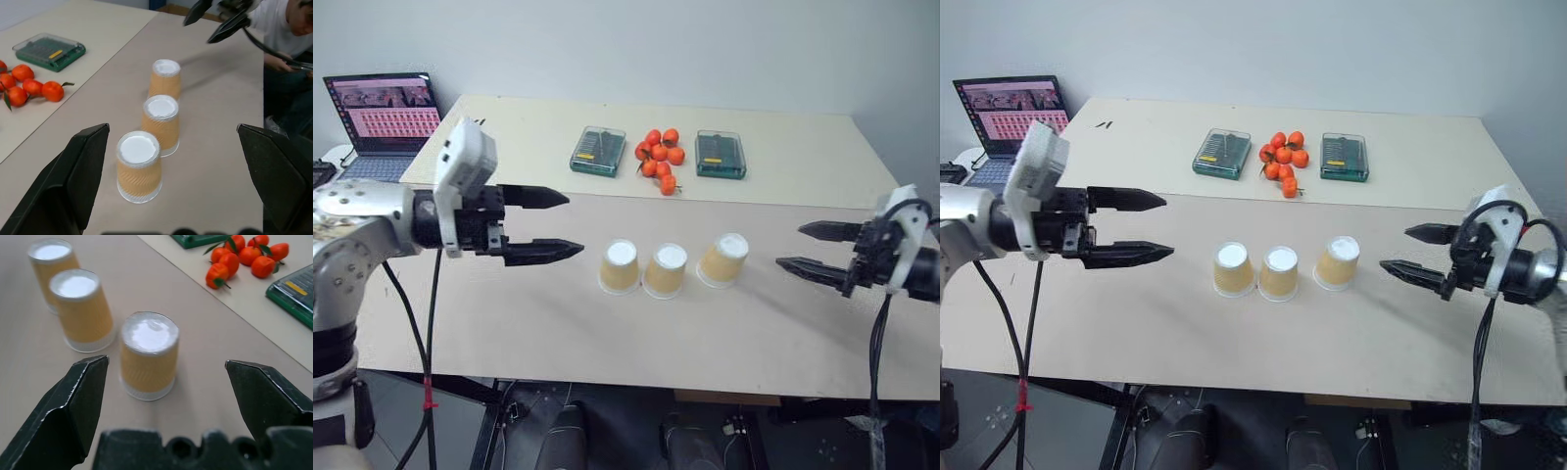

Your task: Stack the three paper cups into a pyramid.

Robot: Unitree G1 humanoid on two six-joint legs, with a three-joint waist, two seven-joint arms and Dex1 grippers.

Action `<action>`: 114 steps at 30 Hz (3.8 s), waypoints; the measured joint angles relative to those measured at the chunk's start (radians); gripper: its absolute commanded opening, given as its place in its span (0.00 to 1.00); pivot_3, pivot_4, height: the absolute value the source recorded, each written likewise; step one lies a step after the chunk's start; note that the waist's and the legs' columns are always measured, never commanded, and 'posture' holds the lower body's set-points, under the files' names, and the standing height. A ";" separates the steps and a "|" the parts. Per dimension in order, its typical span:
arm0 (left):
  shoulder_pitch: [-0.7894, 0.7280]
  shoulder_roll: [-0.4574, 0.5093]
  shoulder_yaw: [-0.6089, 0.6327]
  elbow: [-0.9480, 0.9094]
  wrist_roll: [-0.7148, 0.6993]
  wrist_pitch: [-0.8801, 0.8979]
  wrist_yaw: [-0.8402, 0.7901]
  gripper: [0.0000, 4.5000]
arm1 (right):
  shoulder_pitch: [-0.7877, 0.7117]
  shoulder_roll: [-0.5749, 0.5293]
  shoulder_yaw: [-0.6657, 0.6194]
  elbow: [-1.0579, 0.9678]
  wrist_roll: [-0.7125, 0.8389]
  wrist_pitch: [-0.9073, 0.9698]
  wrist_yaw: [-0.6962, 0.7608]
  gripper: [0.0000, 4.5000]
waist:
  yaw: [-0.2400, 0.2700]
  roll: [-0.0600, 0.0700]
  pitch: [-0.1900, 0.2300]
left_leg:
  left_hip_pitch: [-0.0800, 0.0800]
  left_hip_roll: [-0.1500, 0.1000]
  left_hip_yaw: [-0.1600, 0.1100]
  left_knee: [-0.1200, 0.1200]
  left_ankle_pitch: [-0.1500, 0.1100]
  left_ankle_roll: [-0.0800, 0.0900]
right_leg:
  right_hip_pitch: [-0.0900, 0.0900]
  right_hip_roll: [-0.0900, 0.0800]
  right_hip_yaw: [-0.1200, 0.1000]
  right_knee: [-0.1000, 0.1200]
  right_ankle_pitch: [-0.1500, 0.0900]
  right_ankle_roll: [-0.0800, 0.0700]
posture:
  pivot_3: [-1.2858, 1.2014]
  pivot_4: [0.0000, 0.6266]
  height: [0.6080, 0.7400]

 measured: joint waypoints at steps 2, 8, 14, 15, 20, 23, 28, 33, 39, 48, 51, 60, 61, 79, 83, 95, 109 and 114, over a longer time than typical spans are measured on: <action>0.008 0.002 0.008 -0.016 -0.030 0.003 0.004 0.99 | -0.026 0.029 0.035 0.058 -0.027 -0.053 0.028 1.00 | 0.000 0.000 0.000 | 0.000 0.001 0.000 0.000 0.000 0.000 | 0.000 0.001 0.000 0.001 0.000 -0.001 | 0.52 0.24 0.94; 0.013 0.020 0.038 -0.008 -0.062 0.000 0.027 0.99 | -0.085 0.117 0.115 0.156 -0.057 -0.103 0.086 1.00 | -0.002 0.000 0.000 | 0.000 0.001 0.000 -0.002 0.000 0.000 | -0.001 0.001 0.000 0.001 0.001 -0.004 | 0.52 0.24 0.94; 0.012 0.014 0.036 -0.012 -0.078 -0.004 0.060 0.99 | -0.132 0.171 0.167 0.164 -0.069 -0.102 0.083 1.00 | -0.001 0.000 0.000 | 0.000 0.001 0.000 -0.002 0.000 0.000 | -0.001 0.001 0.000 0.002 0.001 -0.004 | 0.52 0.24 0.94; 0.012 0.013 0.035 -0.013 -0.080 -0.004 0.067 0.99 | -0.140 0.174 0.168 0.166 -0.070 -0.102 0.083 1.00 | 0.001 0.000 0.000 | 0.000 0.001 0.000 -0.002 0.000 0.000 | -0.001 0.001 0.000 0.002 0.001 -0.004 | 0.52 0.24 0.94; 0.005 -0.002 0.015 -0.014 -0.091 -0.004 0.097 0.99 | -0.210 0.204 0.189 0.216 -0.092 -0.103 0.083 1.00 | 0.001 0.000 0.000 | 0.000 0.001 0.000 -0.001 0.000 0.000 | -0.001 0.001 0.000 0.002 0.001 -0.004 | 0.52 0.24 0.94; -0.002 -0.010 0.000 -0.016 -0.091 -0.004 0.108 0.99 | -0.247 0.231 0.210 0.249 -0.104 -0.105 0.083 1.00 | 0.000 0.001 0.000 | 0.000 0.001 0.000 -0.002 0.000 0.000 | -0.001 0.001 0.000 0.002 0.001 -0.004 | 0.52 0.24 0.94; -0.005 -0.017 -0.001 -0.019 -0.091 -0.011 0.124 0.99 | -0.293 0.264 0.230 0.317 -0.139 -0.141 0.082 1.00 | 0.000 0.001 0.000 | 0.000 0.001 0.000 -0.002 0.000 0.000 | -0.001 0.001 0.000 0.002 0.001 -0.004 | 0.52 0.24 0.94; -0.006 -0.019 -0.002 -0.027 -0.091 -0.015 0.133 0.99 | -0.340 0.287 0.248 0.409 -0.173 -0.187 0.083 1.00 | 0.000 0.001 0.000 | 0.000 0.001 0.000 -0.002 0.000 0.000 | -0.001 0.001 0.000 0.003 0.001 -0.004 | 0.52 0.24 0.94; -0.007 -0.025 -0.004 -0.030 -0.090 -0.018 0.145 1.00 | -0.400 0.315 0.253 0.494 -0.202 -0.218 0.098 0.84 | 0.000 0.001 0.001 | 0.000 0.001 0.000 -0.002 0.000 0.000 | -0.001 0.001 -0.001 0.003 0.001 -0.004 | 0.52 0.24 0.94; 0.003 -0.021 0.002 -0.032 -0.091 -0.023 0.143 1.00 | -0.413 0.301 0.254 0.493 -0.230 -0.225 0.101 0.77 | 0.000 0.001 0.001 | 0.000 0.001 0.000 -0.002 0.000 0.000 | -0.001 0.001 -0.001 0.003 0.001 -0.004 | 0.52 0.24 0.94; 0.069 0.010 0.019 -0.036 -0.075 -0.054 0.113 1.00 | -0.533 0.279 0.261 0.448 -0.255 -0.137 0.064 0.77 | -0.013 0.007 0.007 | 0.000 0.001 0.002 -0.002 0.000 -0.001 | -0.003 0.001 0.001 0.006 0.001 -0.005 | 0.52 0.24 0.94; 0.268 -0.070 0.021 -0.123 -0.036 -0.142 0.148 1.00 | -0.803 0.286 0.333 0.263 -0.207 0.146 0.133 0.77 | -0.018 0.006 0.008 | -0.002 0.002 0.001 -0.004 0.000 -0.001 | -0.006 0.001 -0.001 0.007 -0.002 -0.008 | 0.52 0.24 0.94; 0.283 -0.082 0.010 -0.134 -0.030 -0.152 0.159 1.00 | -0.820 0.291 0.351 0.231 -0.197 0.192 0.148 0.77 | -0.017 0.006 0.008 | -0.002 0.002 0.001 -0.004 0.000 -0.001 | -0.006 0.001 -0.001 0.007 -0.002 -0.008 | 0.52 0.24 0.94; 0.307 -0.107 -0.024 -0.138 0.029 -0.240 0.176 1.00 | -0.842 0.329 0.457 -0.046 -0.070 0.531 0.138 0.77 | 0.000 0.006 0.008 | -0.004 0.002 0.001 -0.004 0.000 -0.001 | -0.011 0.001 -0.001 0.008 -0.002 -0.009 | 0.52 0.24 0.94; 0.282 -0.109 -0.038 -0.123 0.030 -0.241 0.169 1.00 | -0.785 0.327 0.505 -0.108 -0.078 0.509 0.124 0.77 | 0.000 0.005 0.008 | -0.005 0.002 0.002 -0.004 0.000 -0.001 | -0.011 0.001 -0.001 0.009 -0.002 -0.009 | 0.52 0.24 0.94; 0.240 -0.109 -0.054 -0.099 0.044 -0.242 0.155 1.00 | -0.758 0.348 0.533 -0.107 -0.109 0.424 0.103 0.77 | -0.001 0.005 0.008 | -0.005 0.002 0.001 -0.004 0.000 -0.001 | -0.011 0.001 -0.001 0.009 -0.002 -0.009 | 0.52 0.24 0.94; 0.231 -0.109 -0.056 -0.100 0.040 -0.236 0.176 1.00 | -0.750 0.362 0.558 -0.016 -0.153 0.304 0.122 0.77 | 0.000 0.005 0.008 | -0.005 0.002 0.001 -0.004 0.000 -0.001 | -0.011 0.001 -0.001 0.009 -0.002 -0.009 | 0.52 0.24 0.94; 0.204 -0.110 -0.055 -0.100 0.008 -0.203 0.202 1.00 | -0.744 0.357 0.564 -0.010 -0.176 0.280 0.135 0.99 | 0.000 0.005 0.008 | -0.005 0.002 0.001 -0.004 0.000 -0.001 | -0.011 0.001 -0.001 0.009 -0.002 -0.009 | 0.52 0.24 0.94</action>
